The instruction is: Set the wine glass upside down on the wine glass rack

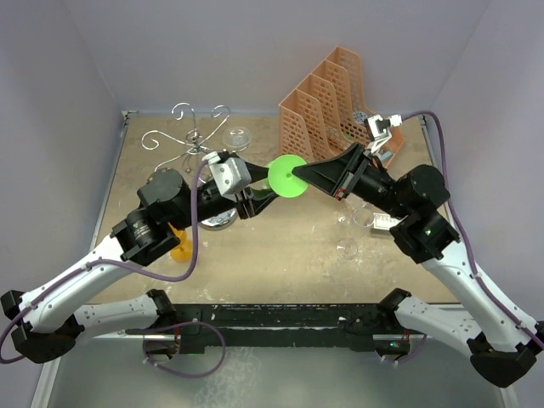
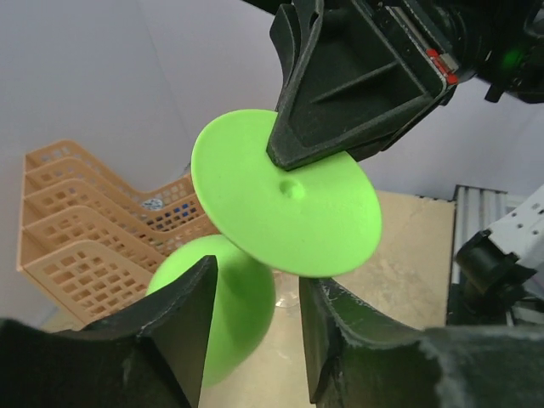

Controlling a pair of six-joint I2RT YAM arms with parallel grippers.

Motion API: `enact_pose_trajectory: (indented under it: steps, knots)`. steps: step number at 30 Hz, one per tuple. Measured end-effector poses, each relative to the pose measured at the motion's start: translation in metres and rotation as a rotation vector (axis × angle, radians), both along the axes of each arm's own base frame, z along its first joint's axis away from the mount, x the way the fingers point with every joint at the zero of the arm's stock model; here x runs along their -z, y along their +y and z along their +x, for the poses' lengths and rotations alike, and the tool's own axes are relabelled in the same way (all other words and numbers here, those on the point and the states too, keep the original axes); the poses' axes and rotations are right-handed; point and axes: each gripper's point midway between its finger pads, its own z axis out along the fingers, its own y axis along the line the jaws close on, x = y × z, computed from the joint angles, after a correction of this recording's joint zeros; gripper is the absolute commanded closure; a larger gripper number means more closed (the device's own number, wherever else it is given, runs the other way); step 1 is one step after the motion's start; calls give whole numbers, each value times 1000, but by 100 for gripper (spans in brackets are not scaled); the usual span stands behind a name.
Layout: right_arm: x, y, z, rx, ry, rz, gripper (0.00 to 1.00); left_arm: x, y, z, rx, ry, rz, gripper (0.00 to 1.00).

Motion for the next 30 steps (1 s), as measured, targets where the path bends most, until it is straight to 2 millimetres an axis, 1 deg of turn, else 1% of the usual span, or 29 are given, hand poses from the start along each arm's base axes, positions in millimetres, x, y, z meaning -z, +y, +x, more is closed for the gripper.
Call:
enact_pose_trajectory:
  steps: [1,3,4,8,14,19,22,24,26,27,30]
  knots:
    - [-1,-1,-1,2,-1,2,100,0,1,-2,1,20,-12,54]
    - [-2,-3,-3,3,-5,7,100,-1,4,-6,8,63,-40,46]
    - [-3,-4,-4,3,-7,9,100,0,6,-9,11,90,-55,45]
    - [-3,-8,-8,12,-14,14,100,-1,14,-17,5,239,-144,45]
    - [2,-10,-2,44,-20,-9,100,-10,24,-17,-33,492,-351,45]
    - [0,-14,-1,76,-40,-12,100,-7,15,-16,-2,655,-456,45]
    - [-2,-16,-2,82,-50,-9,100,-10,12,-15,12,714,-498,45]
    - [-3,-17,-2,85,-56,-5,100,-12,9,-15,22,735,-519,51]
    - [-5,-19,-3,93,-61,-2,100,-15,8,-15,30,746,-533,60]
    - [-5,-20,-2,99,-62,0,100,-16,8,-15,35,744,-537,62]
    - [-3,-22,0,121,-55,1,100,-21,11,-17,43,724,-549,64]
